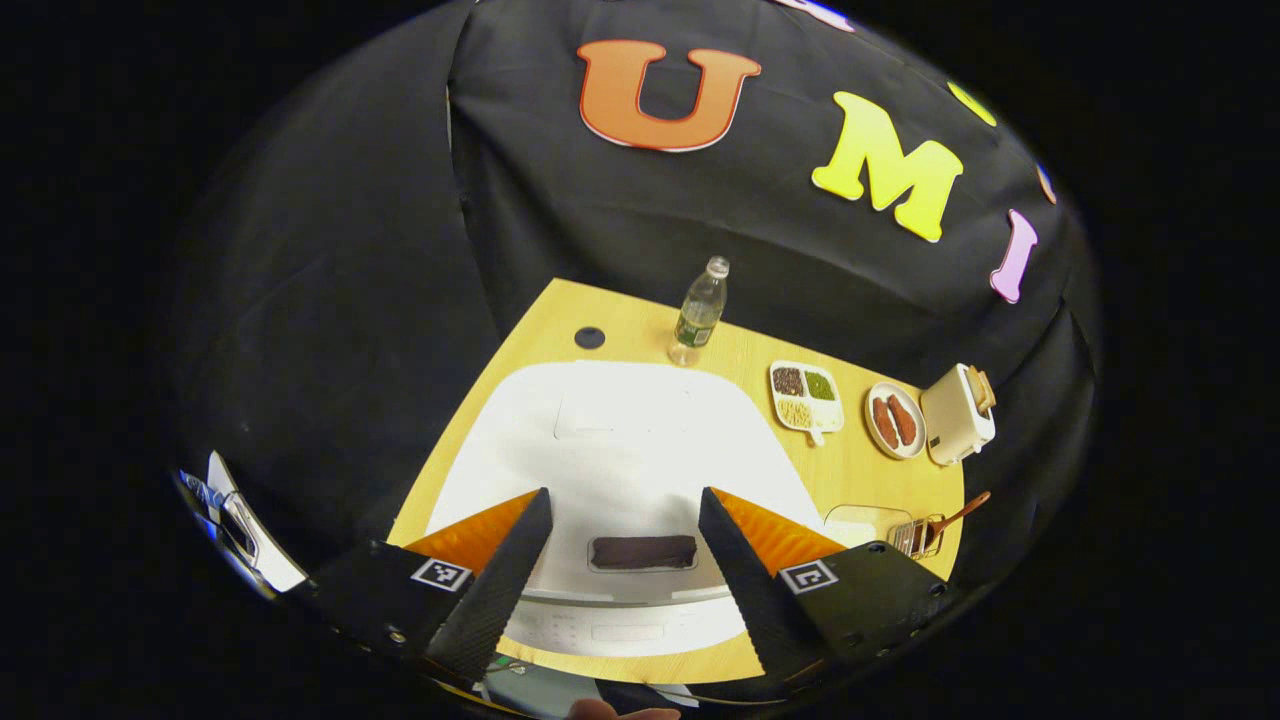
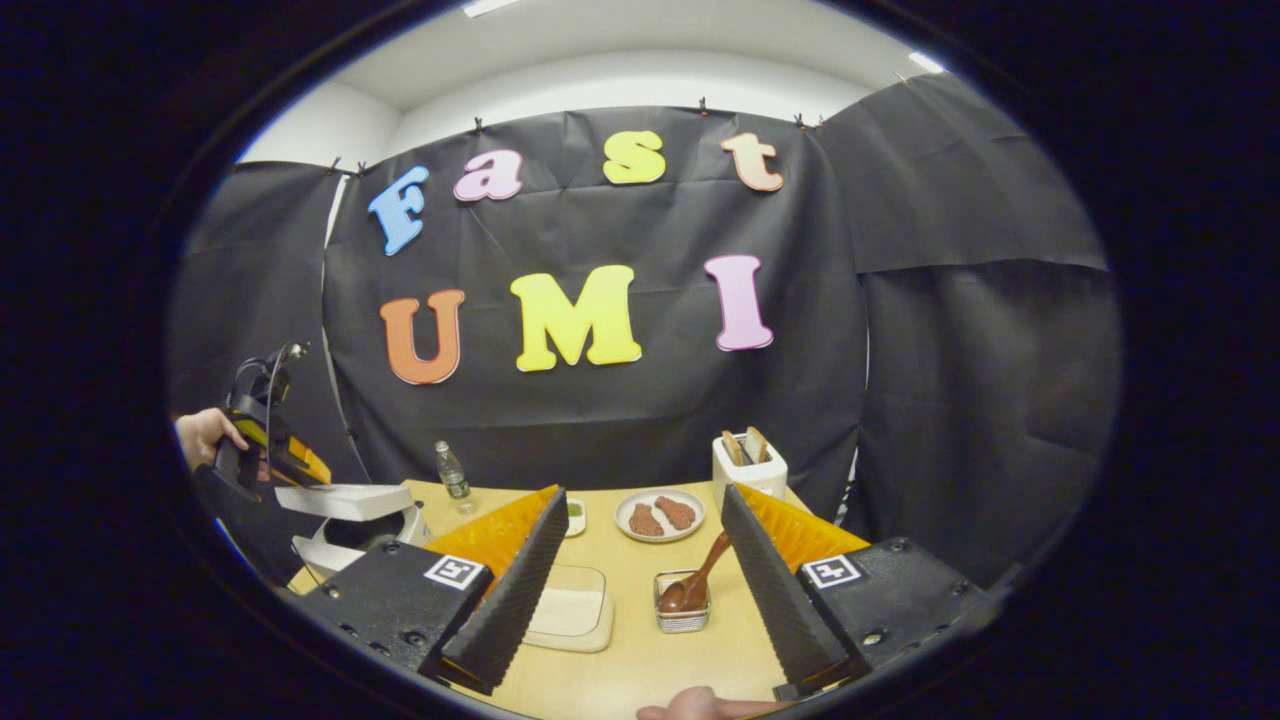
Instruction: Close the left gripper, press the button to open the rice cooker; take a wooden spoon from the chopstick holder with the right hand, scoop a spoonful of rice and pour it into the rice cooker, then put the wooden spoon back into the chopstick holder.
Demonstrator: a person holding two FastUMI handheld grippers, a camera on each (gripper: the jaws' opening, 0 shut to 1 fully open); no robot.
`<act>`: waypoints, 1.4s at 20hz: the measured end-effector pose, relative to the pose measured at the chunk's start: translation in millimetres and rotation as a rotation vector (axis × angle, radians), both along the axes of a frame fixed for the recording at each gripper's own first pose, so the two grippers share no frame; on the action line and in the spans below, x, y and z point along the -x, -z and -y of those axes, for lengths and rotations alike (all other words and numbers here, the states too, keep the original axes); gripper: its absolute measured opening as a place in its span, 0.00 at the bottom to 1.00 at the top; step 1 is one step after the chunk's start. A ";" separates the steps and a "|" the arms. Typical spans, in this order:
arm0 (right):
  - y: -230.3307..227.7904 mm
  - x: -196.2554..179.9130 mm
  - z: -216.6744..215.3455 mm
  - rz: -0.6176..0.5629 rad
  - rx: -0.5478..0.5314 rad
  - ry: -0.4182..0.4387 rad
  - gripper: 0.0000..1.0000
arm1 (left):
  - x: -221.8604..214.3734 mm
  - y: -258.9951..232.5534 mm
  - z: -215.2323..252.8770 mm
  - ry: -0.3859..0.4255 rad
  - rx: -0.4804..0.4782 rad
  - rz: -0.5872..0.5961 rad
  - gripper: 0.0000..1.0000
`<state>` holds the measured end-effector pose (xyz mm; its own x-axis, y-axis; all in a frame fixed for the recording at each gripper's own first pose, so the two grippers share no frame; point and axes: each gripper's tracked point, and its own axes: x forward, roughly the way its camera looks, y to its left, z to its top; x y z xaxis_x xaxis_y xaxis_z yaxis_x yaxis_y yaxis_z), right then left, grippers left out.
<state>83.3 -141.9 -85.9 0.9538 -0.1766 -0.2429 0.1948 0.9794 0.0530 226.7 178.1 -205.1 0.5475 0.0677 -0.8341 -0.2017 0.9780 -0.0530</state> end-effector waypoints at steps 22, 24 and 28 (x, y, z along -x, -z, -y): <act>56.8 -30.5 -52.8 -0.048 -0.178 -0.084 1.00 | 42.6 67.3 4.2 0.061 -0.080 -0.048 0.99; 52.9 -32.3 -57.7 -0.042 -0.188 -0.093 1.00 | 41.1 65.4 6.5 0.041 -0.077 -0.027 1.00; 28.3 -39.9 -70.0 -0.028 -0.121 -0.134 1.00 | 30.8 55.2 7.3 0.004 -0.066 0.114 0.98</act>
<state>123.2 -71.9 -114.3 0.9593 -0.0163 -0.2818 0.0662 0.9834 0.1687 195.9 170.8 -260.3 0.6391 0.1183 -0.7600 -0.1943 0.9809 -0.0107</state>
